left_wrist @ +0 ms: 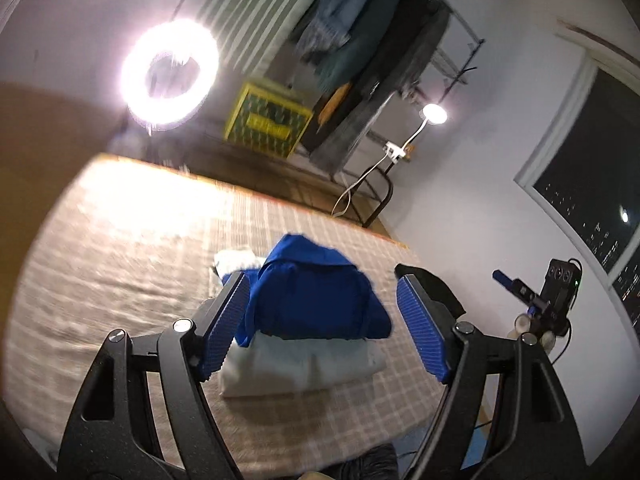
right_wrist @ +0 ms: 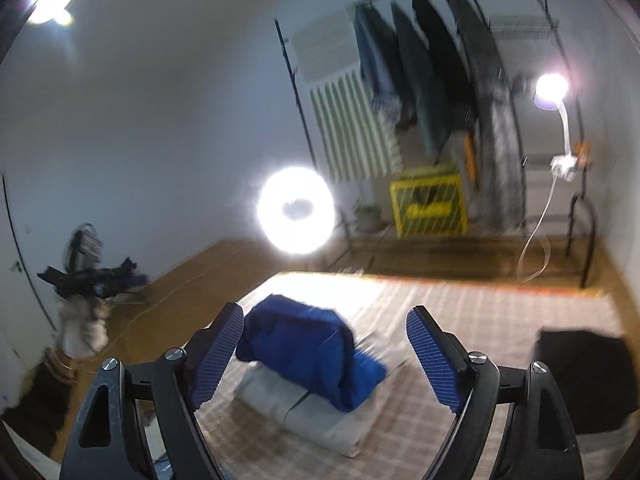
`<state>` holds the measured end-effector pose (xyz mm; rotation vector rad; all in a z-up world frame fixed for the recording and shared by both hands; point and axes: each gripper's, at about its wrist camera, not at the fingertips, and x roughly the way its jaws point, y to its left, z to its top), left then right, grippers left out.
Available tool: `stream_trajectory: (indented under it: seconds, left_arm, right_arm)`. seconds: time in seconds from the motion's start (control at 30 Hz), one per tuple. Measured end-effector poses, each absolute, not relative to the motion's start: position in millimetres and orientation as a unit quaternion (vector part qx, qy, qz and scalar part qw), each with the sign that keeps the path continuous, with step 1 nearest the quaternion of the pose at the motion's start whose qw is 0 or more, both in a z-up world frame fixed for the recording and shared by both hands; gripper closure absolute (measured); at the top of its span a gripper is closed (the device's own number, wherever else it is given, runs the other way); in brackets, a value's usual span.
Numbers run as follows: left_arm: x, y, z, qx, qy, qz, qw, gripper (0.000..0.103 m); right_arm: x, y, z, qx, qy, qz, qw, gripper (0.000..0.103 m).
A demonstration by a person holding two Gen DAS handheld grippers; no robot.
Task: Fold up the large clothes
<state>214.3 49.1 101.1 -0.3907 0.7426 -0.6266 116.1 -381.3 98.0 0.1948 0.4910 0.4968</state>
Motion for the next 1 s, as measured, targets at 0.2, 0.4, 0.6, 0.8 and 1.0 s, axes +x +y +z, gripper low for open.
stream_trajectory:
  seconds: [0.2,0.4,0.6,0.8,1.0]
  left_arm:
    - [277,-3,26,-0.151,0.412,-0.282,0.853,0.025]
    - [319,-29,-6,-0.147,0.428,-0.283,0.846,0.025]
    - [324,-39,-23,-0.150,0.425,-0.308,0.838,0.070]
    - [279,-38,-4,-0.112,0.376,-0.326,0.860,0.086]
    - [214,-28,-13,-0.031,0.355,-0.337,0.871,0.086]
  right_arm:
    - [180,-343,26,0.107,0.315,0.264,0.905,0.017]
    - [238,-306,-27,0.103,0.383,0.259,0.881,0.017]
    - [263,-285,-53,0.091,0.416,0.262,0.866,0.067]
    - [216,-265,-33,0.003,0.349,0.269,0.898,0.097]
    - [133,-272,-33,-0.077,0.278,0.289,0.913,0.097]
